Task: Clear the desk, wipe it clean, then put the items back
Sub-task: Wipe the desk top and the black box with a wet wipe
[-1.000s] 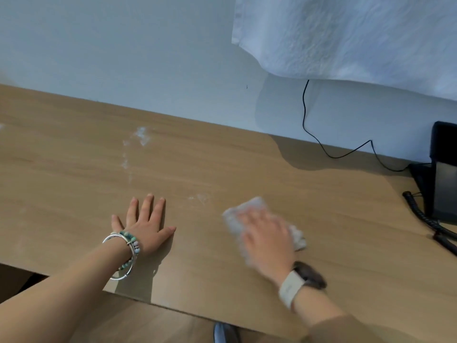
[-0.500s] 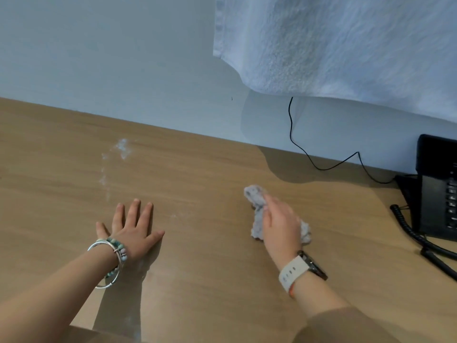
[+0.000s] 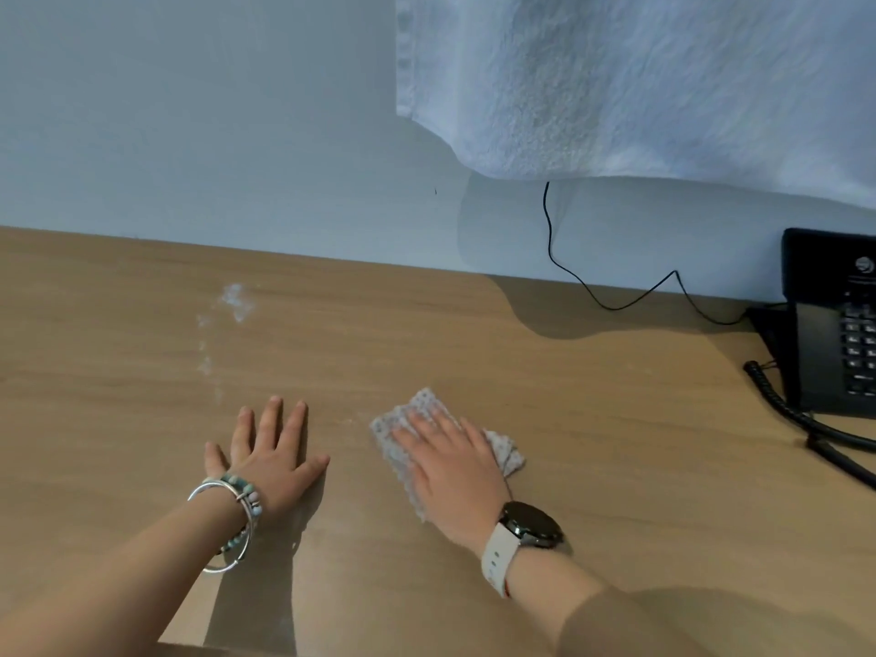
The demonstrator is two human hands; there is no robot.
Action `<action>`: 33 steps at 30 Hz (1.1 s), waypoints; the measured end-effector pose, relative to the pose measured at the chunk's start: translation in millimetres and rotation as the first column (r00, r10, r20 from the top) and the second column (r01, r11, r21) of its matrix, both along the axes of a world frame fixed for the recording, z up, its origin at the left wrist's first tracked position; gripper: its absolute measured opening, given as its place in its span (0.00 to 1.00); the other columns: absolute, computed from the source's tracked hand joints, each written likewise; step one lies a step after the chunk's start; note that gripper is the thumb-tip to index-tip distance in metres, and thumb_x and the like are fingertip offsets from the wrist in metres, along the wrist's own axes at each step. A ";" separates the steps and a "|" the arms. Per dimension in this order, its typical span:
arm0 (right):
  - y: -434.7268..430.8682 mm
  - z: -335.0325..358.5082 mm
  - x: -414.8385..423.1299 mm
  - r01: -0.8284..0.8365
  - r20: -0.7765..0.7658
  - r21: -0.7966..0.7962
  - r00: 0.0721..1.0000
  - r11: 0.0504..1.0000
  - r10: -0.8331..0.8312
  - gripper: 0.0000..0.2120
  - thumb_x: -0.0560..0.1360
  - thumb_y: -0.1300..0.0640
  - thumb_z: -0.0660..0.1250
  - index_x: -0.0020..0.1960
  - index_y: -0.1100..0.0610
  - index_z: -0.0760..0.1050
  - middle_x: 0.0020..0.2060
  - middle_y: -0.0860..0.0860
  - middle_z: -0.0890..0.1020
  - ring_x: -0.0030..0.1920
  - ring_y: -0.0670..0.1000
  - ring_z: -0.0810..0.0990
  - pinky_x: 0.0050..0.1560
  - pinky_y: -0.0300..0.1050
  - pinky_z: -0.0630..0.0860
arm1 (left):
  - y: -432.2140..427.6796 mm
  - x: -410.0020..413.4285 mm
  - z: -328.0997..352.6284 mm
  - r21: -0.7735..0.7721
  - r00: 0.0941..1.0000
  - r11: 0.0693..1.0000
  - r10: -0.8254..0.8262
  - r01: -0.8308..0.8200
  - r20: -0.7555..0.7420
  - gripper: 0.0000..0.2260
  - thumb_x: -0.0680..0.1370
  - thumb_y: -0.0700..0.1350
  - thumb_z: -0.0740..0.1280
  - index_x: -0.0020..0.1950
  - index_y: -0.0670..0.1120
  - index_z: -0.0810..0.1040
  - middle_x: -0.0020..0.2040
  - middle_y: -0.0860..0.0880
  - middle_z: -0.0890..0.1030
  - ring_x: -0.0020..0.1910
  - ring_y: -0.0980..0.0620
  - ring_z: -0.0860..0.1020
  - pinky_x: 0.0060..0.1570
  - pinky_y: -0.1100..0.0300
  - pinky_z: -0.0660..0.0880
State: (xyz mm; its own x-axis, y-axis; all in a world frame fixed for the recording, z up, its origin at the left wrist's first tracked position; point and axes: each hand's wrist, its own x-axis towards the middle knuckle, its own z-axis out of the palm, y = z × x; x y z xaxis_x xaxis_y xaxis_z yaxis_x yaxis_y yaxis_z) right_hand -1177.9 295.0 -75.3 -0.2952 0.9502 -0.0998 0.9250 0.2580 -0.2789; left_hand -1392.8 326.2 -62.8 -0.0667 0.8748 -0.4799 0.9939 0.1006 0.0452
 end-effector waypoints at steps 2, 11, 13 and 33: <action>15.8 -0.7 40.4 0.197 0.030 0.226 0.977 0.954 -0.209 0.26 0.76 0.56 0.50 0.74 0.46 0.55 0.70 0.50 0.70 0.70 0.52 0.68 0.67 0.48 0.66 | -2.4 -3.9 0.2 0.004 1.000 1.000 -0.014 0.014 0.028 0.29 0.79 0.63 0.48 0.74 0.60 0.35 0.76 0.55 0.34 0.75 0.48 0.36 0.72 0.42 0.43; 23.3 -8.0 27.4 -0.008 0.064 0.091 0.998 0.996 0.002 0.26 0.78 0.47 0.40 0.75 0.45 0.58 0.75 0.45 0.59 0.75 0.50 0.58 0.72 0.49 0.54 | 16.4 -11.2 3.7 0.035 0.976 0.994 0.097 -0.105 0.194 0.24 0.80 0.60 0.51 0.74 0.66 0.45 0.76 0.61 0.42 0.76 0.50 0.39 0.71 0.42 0.41; 57.4 -7.5 53.9 0.066 0.071 0.053 0.995 0.996 -0.070 0.23 0.81 0.49 0.44 0.76 0.44 0.53 0.76 0.44 0.55 0.76 0.49 0.53 0.73 0.49 0.51 | 18.0 -9.6 1.5 0.036 0.986 0.995 0.083 -0.090 0.146 0.25 0.79 0.62 0.51 0.73 0.66 0.43 0.76 0.61 0.40 0.76 0.49 0.38 0.71 0.41 0.41; 185.4 -6.8 97.3 0.234 0.112 0.066 0.964 0.970 -0.240 0.29 0.76 0.42 0.38 0.75 0.45 0.53 0.75 0.49 0.58 0.74 0.54 0.56 0.69 0.55 0.58 | 18.6 -4.5 -3.4 -0.008 0.998 0.998 0.063 -0.063 0.027 0.28 0.75 0.66 0.44 0.72 0.67 0.35 0.74 0.61 0.34 0.75 0.49 0.34 0.70 0.40 0.41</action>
State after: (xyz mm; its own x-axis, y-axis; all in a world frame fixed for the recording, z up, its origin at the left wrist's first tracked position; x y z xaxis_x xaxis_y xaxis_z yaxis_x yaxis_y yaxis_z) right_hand -1080.6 480.4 -82.2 -0.0500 0.9964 -0.0690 0.9871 0.0388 -0.1554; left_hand -1397.3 344.8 -66.2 -0.1087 0.8658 -0.4885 0.9840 0.1635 0.0708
